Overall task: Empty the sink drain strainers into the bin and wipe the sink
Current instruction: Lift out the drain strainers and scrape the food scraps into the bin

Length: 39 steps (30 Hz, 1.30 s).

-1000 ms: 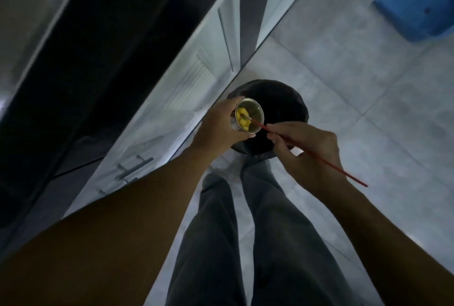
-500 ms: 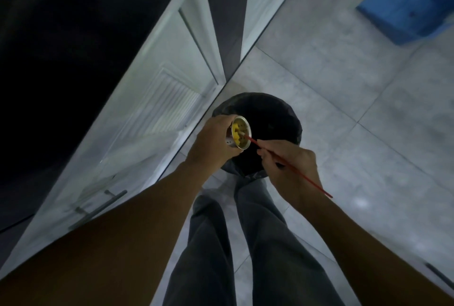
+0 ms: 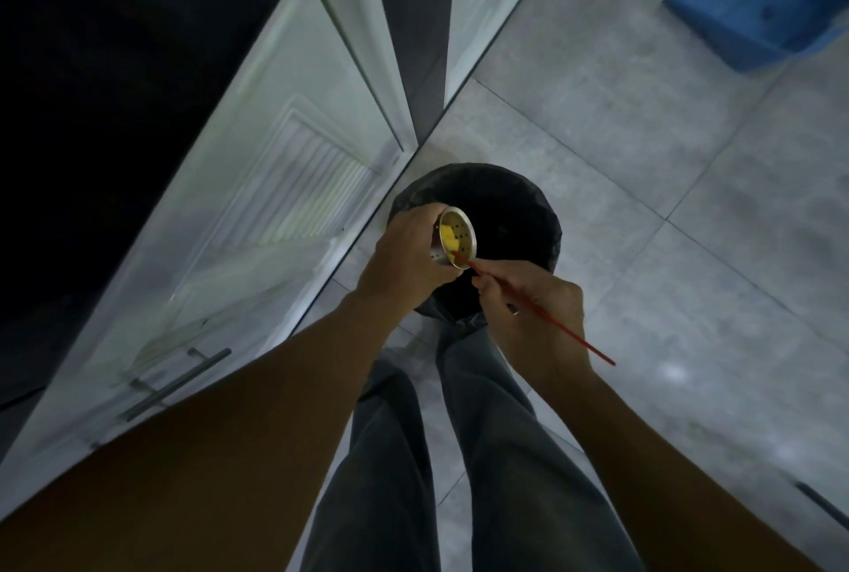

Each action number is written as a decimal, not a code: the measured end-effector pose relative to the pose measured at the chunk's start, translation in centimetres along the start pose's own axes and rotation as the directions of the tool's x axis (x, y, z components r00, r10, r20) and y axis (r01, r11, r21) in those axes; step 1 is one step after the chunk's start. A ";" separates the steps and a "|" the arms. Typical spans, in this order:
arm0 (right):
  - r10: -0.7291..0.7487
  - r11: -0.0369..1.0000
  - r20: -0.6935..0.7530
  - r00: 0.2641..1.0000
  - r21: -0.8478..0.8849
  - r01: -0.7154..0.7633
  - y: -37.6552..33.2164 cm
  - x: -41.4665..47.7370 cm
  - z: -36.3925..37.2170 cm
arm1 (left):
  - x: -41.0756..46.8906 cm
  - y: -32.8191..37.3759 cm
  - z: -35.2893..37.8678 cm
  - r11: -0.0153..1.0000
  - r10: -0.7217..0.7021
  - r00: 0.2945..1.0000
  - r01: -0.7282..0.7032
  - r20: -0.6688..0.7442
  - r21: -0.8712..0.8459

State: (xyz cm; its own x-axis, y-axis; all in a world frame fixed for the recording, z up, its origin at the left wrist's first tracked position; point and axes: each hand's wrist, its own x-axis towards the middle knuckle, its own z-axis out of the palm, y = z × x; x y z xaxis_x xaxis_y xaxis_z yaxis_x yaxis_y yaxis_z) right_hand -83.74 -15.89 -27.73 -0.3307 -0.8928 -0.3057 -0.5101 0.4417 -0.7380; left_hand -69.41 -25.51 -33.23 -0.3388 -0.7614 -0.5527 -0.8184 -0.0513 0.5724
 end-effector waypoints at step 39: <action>0.307 0.916 0.054 0.950 0.255 -0.311 3.8 1.1 -0.4 | 0.3 -0.9 1.2 0.993 -0.009 0.996 -0.002 0.091 0.119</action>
State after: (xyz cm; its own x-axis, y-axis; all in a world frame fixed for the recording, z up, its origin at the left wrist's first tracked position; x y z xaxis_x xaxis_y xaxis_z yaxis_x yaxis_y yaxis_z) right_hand -86.32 -15.18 -30.62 -0.4282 -0.7174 -0.5496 -0.1622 0.6593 -0.7342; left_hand -69.35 -24.92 -34.58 -0.3722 -0.6986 -0.6111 -0.8671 0.0270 0.4973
